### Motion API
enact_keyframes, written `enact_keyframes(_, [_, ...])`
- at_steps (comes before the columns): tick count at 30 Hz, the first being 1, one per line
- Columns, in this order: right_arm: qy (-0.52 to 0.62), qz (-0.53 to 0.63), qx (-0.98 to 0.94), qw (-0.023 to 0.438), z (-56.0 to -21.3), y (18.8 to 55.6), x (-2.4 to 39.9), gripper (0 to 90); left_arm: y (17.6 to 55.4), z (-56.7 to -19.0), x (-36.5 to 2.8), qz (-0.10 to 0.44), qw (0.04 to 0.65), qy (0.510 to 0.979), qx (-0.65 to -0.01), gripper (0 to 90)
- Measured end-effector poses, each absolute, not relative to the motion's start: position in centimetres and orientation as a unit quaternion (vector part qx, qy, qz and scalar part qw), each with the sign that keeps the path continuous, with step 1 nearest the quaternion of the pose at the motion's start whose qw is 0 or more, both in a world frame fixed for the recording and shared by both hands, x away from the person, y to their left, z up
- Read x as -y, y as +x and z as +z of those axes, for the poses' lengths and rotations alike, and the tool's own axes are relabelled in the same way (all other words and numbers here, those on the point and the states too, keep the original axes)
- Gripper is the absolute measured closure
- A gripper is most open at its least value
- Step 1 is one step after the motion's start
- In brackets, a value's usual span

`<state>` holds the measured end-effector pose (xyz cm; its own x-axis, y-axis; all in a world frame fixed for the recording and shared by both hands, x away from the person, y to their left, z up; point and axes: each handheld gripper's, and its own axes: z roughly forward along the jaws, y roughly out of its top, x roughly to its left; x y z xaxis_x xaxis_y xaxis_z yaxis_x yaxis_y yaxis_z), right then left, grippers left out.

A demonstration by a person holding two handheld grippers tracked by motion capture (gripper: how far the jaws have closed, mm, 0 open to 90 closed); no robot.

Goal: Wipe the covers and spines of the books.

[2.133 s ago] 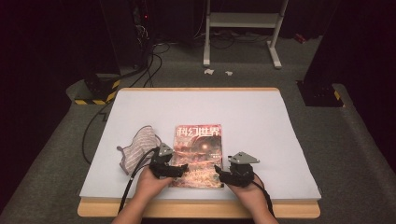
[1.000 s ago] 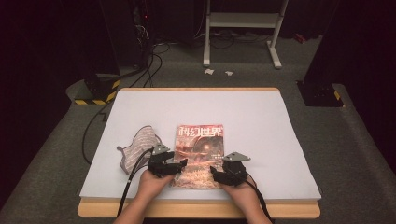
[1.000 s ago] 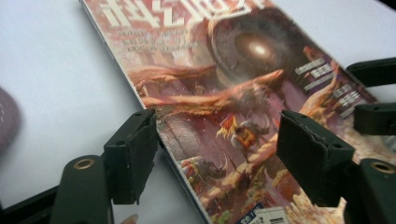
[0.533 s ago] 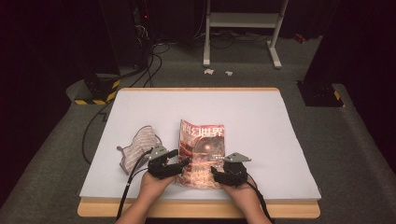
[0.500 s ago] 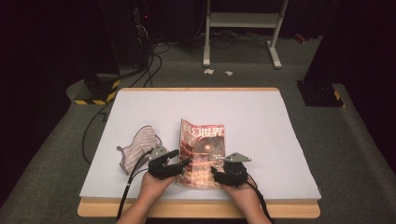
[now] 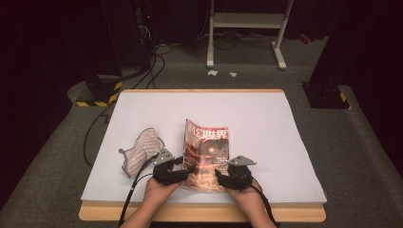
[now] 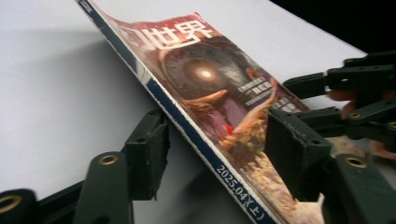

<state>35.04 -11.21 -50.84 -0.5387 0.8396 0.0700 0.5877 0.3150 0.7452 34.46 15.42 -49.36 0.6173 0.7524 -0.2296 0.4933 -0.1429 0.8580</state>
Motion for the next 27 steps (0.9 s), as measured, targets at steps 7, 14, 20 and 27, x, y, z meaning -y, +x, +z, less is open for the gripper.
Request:
enact_keyframes(7, [0.452, 0.375, -0.792, 0.167, -50.9, 35.0, 11.2, 33.9, 33.9, -48.5, -15.7, 0.152, 0.507, 0.744, -0.408, 40.4])
enact_keyframes(14, [0.449, 0.376, -0.792, 0.170, -50.8, 35.0, 11.3, 33.6, 33.5, -48.6, -16.1, 0.152, 0.507, 0.746, -0.405, 40.6])
enact_keyframes(20, [0.434, 0.382, -0.797, 0.176, -50.8, 34.7, 11.3, 35.9, 33.3, -48.5, -16.7, 0.150, 0.525, 0.738, -0.395, 45.1])
enact_keyframes(27, [0.431, 0.381, -0.799, 0.177, -50.8, 34.7, 11.2, 36.7, 34.0, -49.4, -16.5, 0.175, 0.462, 0.759, -0.424, 44.3])
